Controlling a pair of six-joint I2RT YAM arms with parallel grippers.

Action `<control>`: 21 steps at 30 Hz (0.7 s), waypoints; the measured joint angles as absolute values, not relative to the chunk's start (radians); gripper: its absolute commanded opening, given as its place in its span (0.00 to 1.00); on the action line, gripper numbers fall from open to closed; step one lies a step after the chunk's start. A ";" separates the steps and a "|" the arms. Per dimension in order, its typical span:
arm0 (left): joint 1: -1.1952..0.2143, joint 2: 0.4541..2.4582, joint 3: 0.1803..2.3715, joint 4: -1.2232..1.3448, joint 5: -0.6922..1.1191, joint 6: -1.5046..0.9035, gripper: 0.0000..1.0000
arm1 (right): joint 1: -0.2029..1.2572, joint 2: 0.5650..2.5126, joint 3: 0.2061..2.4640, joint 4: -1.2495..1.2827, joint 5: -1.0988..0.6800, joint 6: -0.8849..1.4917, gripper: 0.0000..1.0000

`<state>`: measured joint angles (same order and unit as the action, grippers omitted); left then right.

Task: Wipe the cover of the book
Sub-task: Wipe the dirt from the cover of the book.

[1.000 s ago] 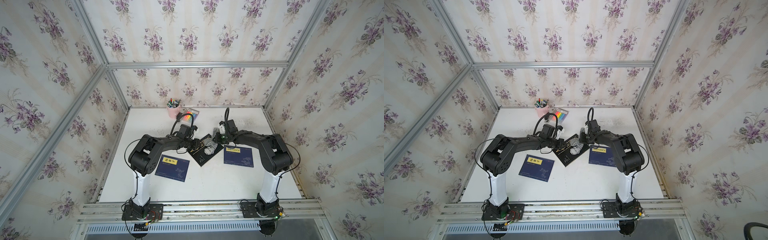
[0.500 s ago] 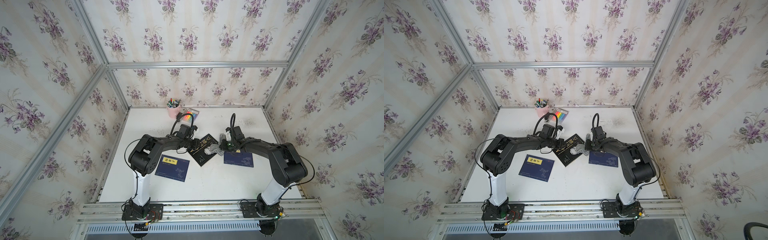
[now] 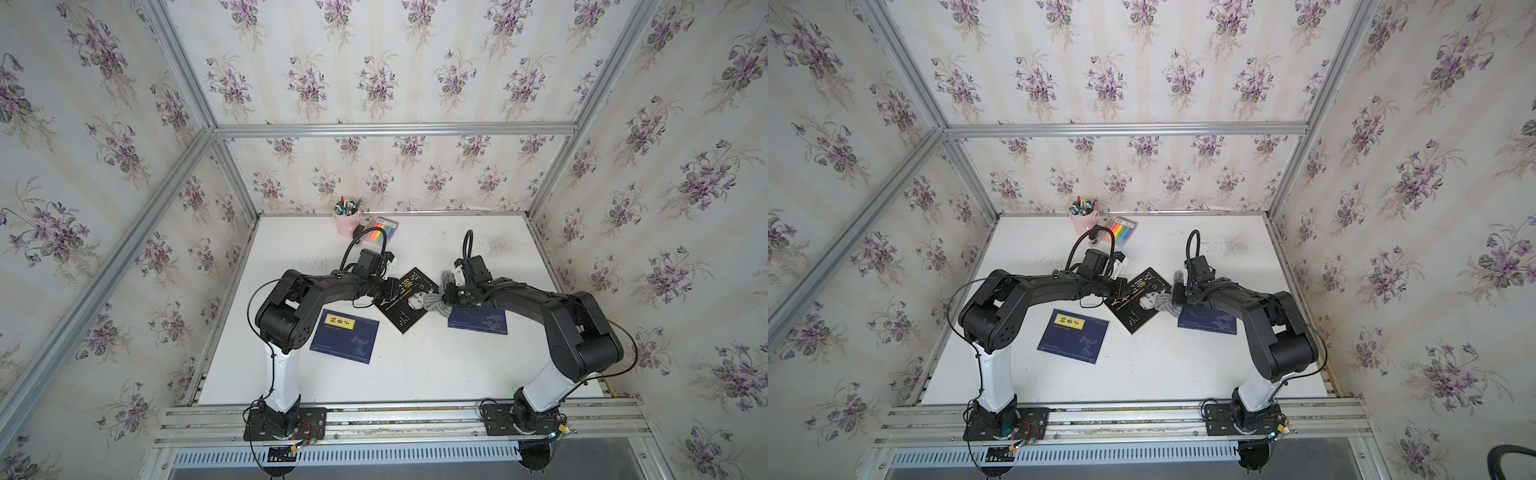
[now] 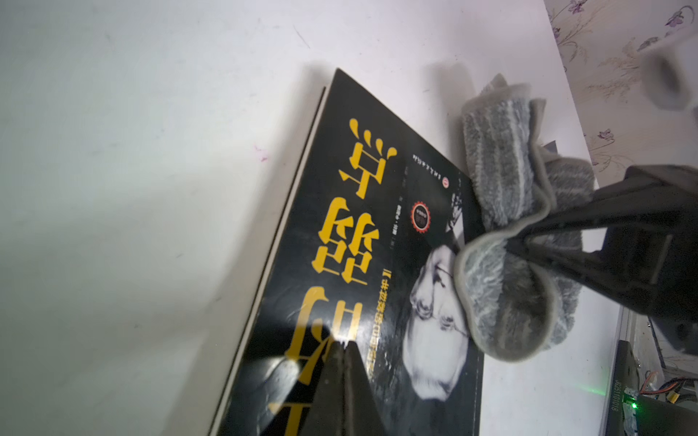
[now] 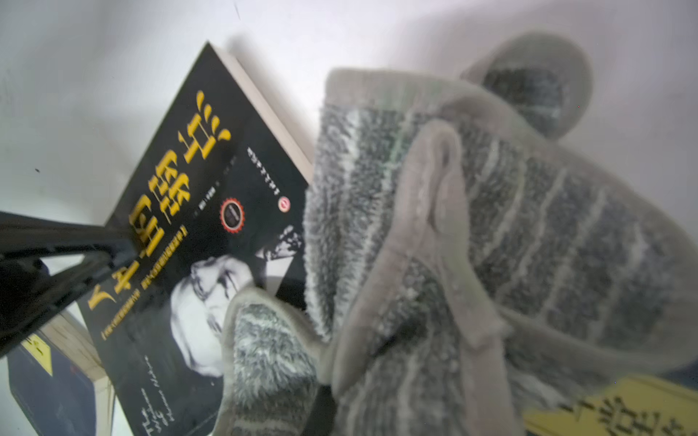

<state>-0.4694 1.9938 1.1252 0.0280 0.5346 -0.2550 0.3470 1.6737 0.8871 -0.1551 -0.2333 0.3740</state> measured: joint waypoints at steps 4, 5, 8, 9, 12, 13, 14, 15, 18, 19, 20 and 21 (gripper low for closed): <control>-0.470 1.934 1.115 -0.085 0.488 -0.255 0.00 | 0.348 1.663 0.934 -0.170 -0.233 0.371 0.00; -0.469 1.915 1.113 -0.118 0.477 -0.256 0.01 | 0.348 1.656 0.943 -0.178 -0.233 0.370 0.00; -0.469 1.862 1.112 -0.176 0.463 -0.255 0.02 | 0.349 1.638 0.963 -0.195 -0.235 0.366 0.00; -0.469 1.845 1.112 -0.186 0.460 -0.255 0.02 | 0.350 1.636 0.970 -0.199 -0.237 0.366 0.00; -0.470 1.795 1.104 -0.206 0.456 -0.255 0.02 | 0.354 1.637 0.976 -0.205 -0.244 0.363 0.00; -0.470 1.781 1.098 -0.211 0.454 -0.255 0.02 | 0.356 1.638 0.977 -0.206 -0.246 0.363 0.00; -0.470 1.765 1.090 -0.213 0.451 -0.255 0.02 | 0.358 1.641 0.978 -0.205 -0.251 0.363 0.00; -0.471 1.748 1.078 -0.213 0.448 -0.255 0.02 | 0.362 1.646 0.980 -0.205 -0.255 0.363 0.00; -0.474 1.703 1.031 -0.213 0.439 -0.261 0.02 | 0.378 1.678 1.002 -0.202 -0.270 0.363 0.00; -0.475 1.690 1.012 -0.213 0.436 -0.263 0.02 | 0.384 1.691 1.013 -0.202 -0.273 0.363 0.00; -0.475 1.677 0.992 -0.213 0.432 -0.271 0.02 | 0.392 1.707 1.027 -0.202 -0.276 0.363 0.00; -0.475 1.663 0.968 -0.212 0.424 -0.273 0.02 | 0.398 1.723 1.044 -0.201 -0.279 0.363 0.00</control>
<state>-0.4747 1.6627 0.9684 -0.2119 0.4240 -0.2726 0.3985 1.7229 1.0435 -0.2012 -0.2794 0.3630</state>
